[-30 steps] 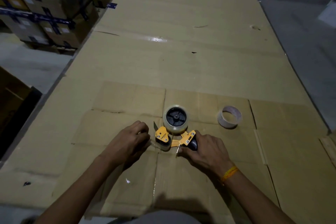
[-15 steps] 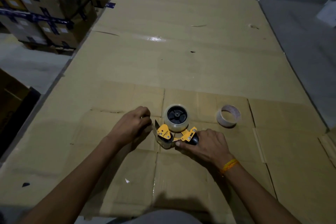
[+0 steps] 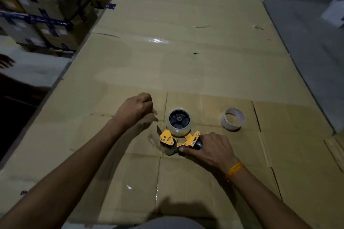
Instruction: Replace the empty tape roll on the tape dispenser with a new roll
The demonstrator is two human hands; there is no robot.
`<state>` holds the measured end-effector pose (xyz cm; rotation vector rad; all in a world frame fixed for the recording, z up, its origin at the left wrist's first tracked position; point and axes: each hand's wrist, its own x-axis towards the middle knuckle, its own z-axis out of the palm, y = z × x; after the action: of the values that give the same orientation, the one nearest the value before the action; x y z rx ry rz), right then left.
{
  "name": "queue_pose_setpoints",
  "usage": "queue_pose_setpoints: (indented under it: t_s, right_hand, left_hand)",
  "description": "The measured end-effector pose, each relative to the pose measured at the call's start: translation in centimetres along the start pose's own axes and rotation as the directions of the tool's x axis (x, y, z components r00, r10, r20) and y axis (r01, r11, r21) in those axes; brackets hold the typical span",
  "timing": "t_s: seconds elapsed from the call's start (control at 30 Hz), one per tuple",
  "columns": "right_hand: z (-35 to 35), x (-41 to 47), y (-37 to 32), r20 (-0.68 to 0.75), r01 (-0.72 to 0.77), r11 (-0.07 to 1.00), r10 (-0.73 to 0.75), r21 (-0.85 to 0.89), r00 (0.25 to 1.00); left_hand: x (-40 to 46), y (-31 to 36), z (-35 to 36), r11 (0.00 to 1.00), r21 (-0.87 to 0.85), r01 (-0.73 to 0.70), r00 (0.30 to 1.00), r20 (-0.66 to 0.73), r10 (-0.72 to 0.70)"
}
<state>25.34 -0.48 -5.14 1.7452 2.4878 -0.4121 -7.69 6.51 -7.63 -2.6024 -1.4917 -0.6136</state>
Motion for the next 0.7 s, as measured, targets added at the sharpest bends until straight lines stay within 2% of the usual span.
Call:
queue_pose_setpoints:
  t_s: [0.27, 0.37, 0.53, 0.7]
  right_hand:
    - [0.3, 0.0, 0.1, -0.018, -0.007, 1.000, 0.008, 0.008, 1.000]
    - [0.7, -0.2, -0.2, 0.002, -0.041, 0.999, 0.041, 0.028, 0.999]
    - [1.5, -1.4, -2.3, 0.029, -0.105, 0.984, 0.102, 0.146, 0.994]
    - [3.6, -2.2, -4.5, 0.167, -0.220, 0.922, 0.174, 0.319, 0.971]
  left_hand:
    - [-1.7, 0.1, 0.6, 0.991, -0.070, 0.112, 0.994, 0.007, -0.112]
    - [-3.5, 1.0, 1.1, 0.955, -0.150, 0.255, 0.967, 0.023, -0.254]
    - [-6.0, 3.5, 1.8, 0.831, -0.287, 0.477, 0.870, 0.019, -0.493]
    - [-7.1, 5.5, 1.3, 0.649, -0.424, 0.632, 0.687, -0.082, -0.722]
